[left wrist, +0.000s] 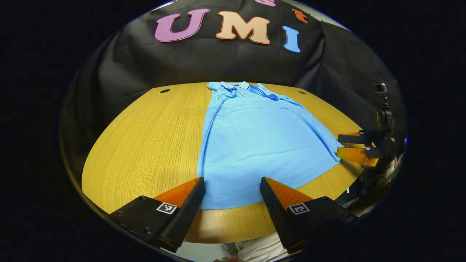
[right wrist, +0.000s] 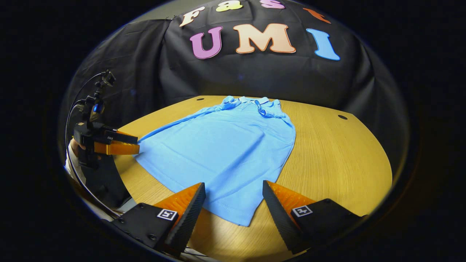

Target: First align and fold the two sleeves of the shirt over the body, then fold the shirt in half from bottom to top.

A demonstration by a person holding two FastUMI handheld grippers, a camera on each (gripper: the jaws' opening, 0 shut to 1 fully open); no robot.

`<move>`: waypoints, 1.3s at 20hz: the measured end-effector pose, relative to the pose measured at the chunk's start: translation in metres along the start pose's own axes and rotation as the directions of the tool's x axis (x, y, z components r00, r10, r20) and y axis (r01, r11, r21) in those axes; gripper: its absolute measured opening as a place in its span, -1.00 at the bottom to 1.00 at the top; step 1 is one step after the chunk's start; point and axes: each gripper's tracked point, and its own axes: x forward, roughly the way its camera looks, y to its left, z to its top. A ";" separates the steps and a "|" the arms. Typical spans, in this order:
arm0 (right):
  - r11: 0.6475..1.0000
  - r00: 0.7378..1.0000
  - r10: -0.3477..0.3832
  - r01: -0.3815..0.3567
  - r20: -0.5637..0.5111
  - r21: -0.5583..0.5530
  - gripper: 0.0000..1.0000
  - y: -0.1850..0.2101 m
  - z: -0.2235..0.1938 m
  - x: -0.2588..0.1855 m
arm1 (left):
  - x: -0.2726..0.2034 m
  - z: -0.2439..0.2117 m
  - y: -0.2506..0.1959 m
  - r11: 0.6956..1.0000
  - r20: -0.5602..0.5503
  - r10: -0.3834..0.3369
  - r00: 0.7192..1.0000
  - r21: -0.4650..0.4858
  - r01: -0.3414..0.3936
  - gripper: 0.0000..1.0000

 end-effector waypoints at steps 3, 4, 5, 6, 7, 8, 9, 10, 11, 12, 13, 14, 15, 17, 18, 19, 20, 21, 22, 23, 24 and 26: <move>1.000 1.000 0.013 -0.013 -0.018 0.024 0.96 0.002 -0.002 0.001 | 0.001 -0.001 0.001 0.999 0.005 0.014 1.000 0.032 -0.015 0.90; 1.000 1.000 0.013 -0.012 -0.023 0.026 0.92 0.003 -0.003 0.001 | 0.000 -0.002 0.001 0.999 0.010 0.017 1.000 0.043 -0.018 0.90; 1.000 1.000 0.013 -0.012 -0.022 0.021 0.92 0.003 -0.002 0.002 | 0.001 -0.001 0.001 0.999 0.012 0.020 1.000 0.041 -0.021 0.91; 0.999 0.999 0.026 -0.026 -0.023 0.022 0.91 0.006 -0.003 0.001 | 0.001 -0.003 0.002 0.999 0.009 0.024 1.000 0.032 -0.024 0.90; 0.999 0.999 0.035 -0.035 -0.021 0.020 0.85 0.008 -0.003 0.001 | 0.002 -0.002 0.002 0.999 0.009 0.022 1.000 0.031 -0.022 0.89; 0.998 0.998 0.056 -0.056 -0.023 0.023 0.70 0.013 -0.003 0.002 | 0.003 -0.002 -0.001 0.999 0.011 0.018 1.000 0.036 -0.018 0.85; 0.997 0.997 0.072 -0.071 -0.023 0.026 0.56 0.016 -0.003 0.002 | 0.003 -0.001 -0.004 0.999 0.015 0.007 1.000 0.033 -0.008 0.73; 0.996 0.996 0.086 -0.085 -0.023 0.027 0.33 0.019 -0.003 0.003 | 0.005 0.000 -0.007 1.000 0.022 -0.002 1.000 0.024 0.001 0.62; 0.994 0.994 0.106 -0.106 -0.024 0.030 0.21 0.024 -0.004 0.003 | 0.006 0.002 -0.014 1.000 0.028 -0.016 0.999 0.007 0.016 0.26; 0.992 0.992 0.123 -0.122 -0.024 0.033 0.04 0.026 -0.003 0.003 | 0.007 0.001 -0.017 1.000 0.031 -0.021 0.999 0.003 0.021 -0.09; 0.989 0.990 0.143 -0.142 -0.020 0.038 -0.13 0.030 -0.001 0.004 | 0.008 0.003 -0.020 0.999 0.042 -0.037 0.998 0.009 0.037 -0.45; 0.988 0.989 0.149 -0.148 -0.015 0.038 -0.44 0.033 -0.001 0.004 | 0.010 0.003 -0.022 0.999 0.052 -0.046 0.998 0.011 0.045 -0.55; 0.989 0.990 0.143 -0.143 -0.006 0.029 -0.60 0.033 0.001 0.004 | 0.011 0.004 -0.023 0.999 0.058 -0.048 0.997 0.010 0.047 -0.87; 0.990 0.991 0.137 -0.137 -0.004 0.024 -0.84 0.031 0.001 0.004 | 0.011 0.004 -0.022 0.999 0.064 -0.049 0.997 0.010 0.049 -1.00; 0.991 0.991 0.134 -0.134 -0.003 0.027 -0.88 0.031 0.000 0.004 | 0.011 0.004 -0.022 0.999 0.067 -0.051 0.996 0.011 0.050 -1.00; 0.991 0.991 0.131 -0.131 -0.004 0.028 -0.87 0.031 0.000 0.003 | 0.011 0.004 -0.021 0.999 0.066 -0.051 0.997 0.012 0.051 -1.00; 0.991 0.992 0.130 -0.130 -0.003 0.037 -0.87 0.031 0.002 0.003 | 0.011 0.004 -0.021 0.999 0.067 -0.051 0.996 0.014 0.050 -1.00; 0.991 0.992 0.129 -0.128 -0.003 0.043 -0.94 0.032 0.001 0.004 | 0.012 0.004 -0.021 0.999 0.068 -0.051 0.996 0.014 0.050 -1.00; 0.991 0.992 0.126 -0.126 -0.002 0.048 -0.95 0.031 0.002 0.005 | 0.012 0.004 -0.021 0.999 0.069 -0.052 0.996 0.013 0.052 -1.00; 0.991 0.992 0.123 -0.123 0.002 0.050 -0.95 0.030 0.003 0.005 | 0.011 0.005 -0.022 0.999 0.069 -0.053 0.996 0.013 0.052 -1.00; 0.992 0.993 0.117 -0.117 0.005 0.048 -0.95 0.029 0.004 0.005 | 0.011 0.005 -0.021 0.999 0.070 -0.053 0.996 0.012 0.052 -1.00; 0.993 0.994 0.103 -0.104 0.022 0.048 -0.95 0.026 0.008 0.002 | 0.011 0.007 -0.020 0.999 0.075 -0.053 0.996 0.011 0.052 -1.00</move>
